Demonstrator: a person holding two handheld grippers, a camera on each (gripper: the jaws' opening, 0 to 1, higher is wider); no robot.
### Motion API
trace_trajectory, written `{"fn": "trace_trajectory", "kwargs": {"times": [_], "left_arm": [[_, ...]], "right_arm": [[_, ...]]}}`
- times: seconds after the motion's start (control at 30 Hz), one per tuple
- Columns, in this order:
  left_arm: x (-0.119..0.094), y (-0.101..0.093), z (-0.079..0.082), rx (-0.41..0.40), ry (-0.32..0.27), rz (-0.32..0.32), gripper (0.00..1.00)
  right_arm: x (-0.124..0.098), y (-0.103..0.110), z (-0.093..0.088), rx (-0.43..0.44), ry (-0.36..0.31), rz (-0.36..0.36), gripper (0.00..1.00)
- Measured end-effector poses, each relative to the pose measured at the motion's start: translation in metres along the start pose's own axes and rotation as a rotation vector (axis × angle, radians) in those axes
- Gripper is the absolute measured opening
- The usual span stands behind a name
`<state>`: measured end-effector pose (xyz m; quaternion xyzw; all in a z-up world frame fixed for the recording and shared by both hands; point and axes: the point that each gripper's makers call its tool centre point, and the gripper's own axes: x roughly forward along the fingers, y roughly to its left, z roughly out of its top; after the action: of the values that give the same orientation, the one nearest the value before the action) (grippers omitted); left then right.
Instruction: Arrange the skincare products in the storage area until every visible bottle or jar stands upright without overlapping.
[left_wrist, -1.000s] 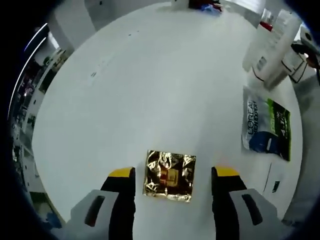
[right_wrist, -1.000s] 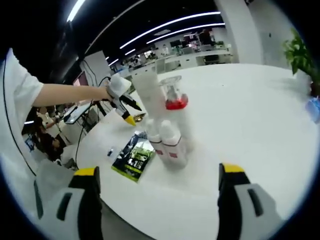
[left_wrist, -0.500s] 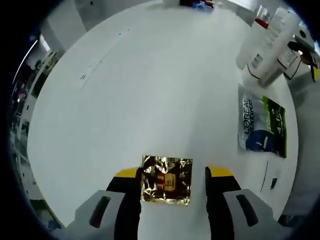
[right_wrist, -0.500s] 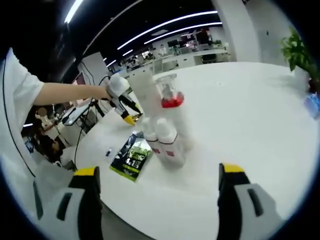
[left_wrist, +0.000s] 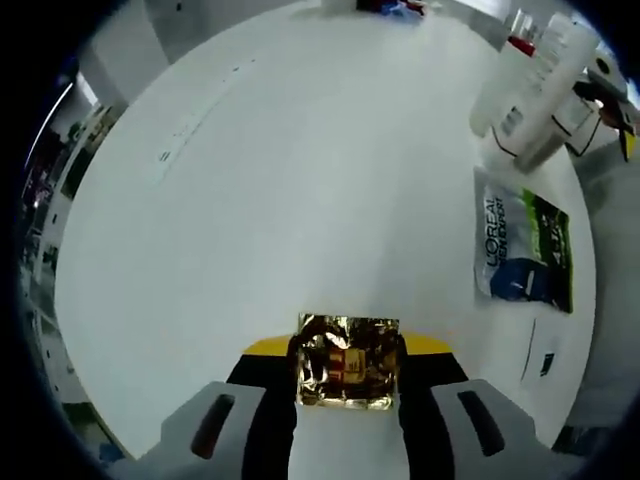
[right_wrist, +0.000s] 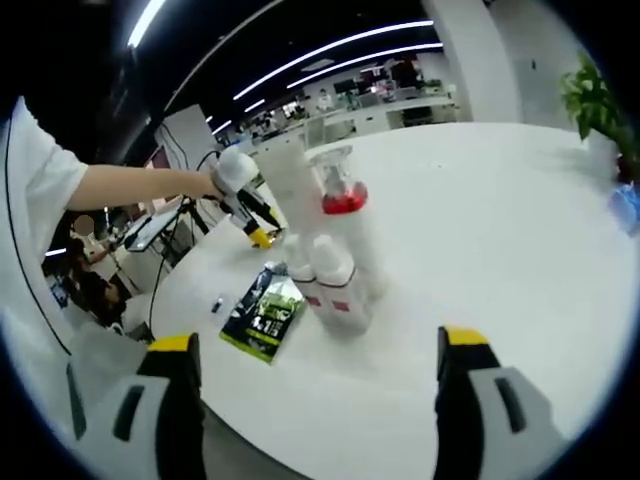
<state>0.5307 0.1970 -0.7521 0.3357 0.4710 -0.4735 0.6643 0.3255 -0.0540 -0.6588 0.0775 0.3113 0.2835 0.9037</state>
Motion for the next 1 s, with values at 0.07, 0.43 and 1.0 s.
{"fn": "trace_trajectory", "kwargs": {"times": [0.07, 0.43, 1.0], "left_arm": [[0.0, -0.003, -0.001, 0.009, 0.007, -0.007, 0.36], [-0.01, -0.017, 0.002, 0.051, 0.012, -0.024, 0.36], [-0.034, -0.049, 0.004, 0.115, 0.023, -0.057, 0.36]], "right_arm": [[-0.001, 0.0, 0.001, 0.0, -0.002, -0.001, 0.98], [-0.002, 0.002, 0.003, -0.002, -0.01, 0.001, 0.98], [-0.007, 0.008, 0.011, -0.024, -0.028, 0.007, 0.98]]}}
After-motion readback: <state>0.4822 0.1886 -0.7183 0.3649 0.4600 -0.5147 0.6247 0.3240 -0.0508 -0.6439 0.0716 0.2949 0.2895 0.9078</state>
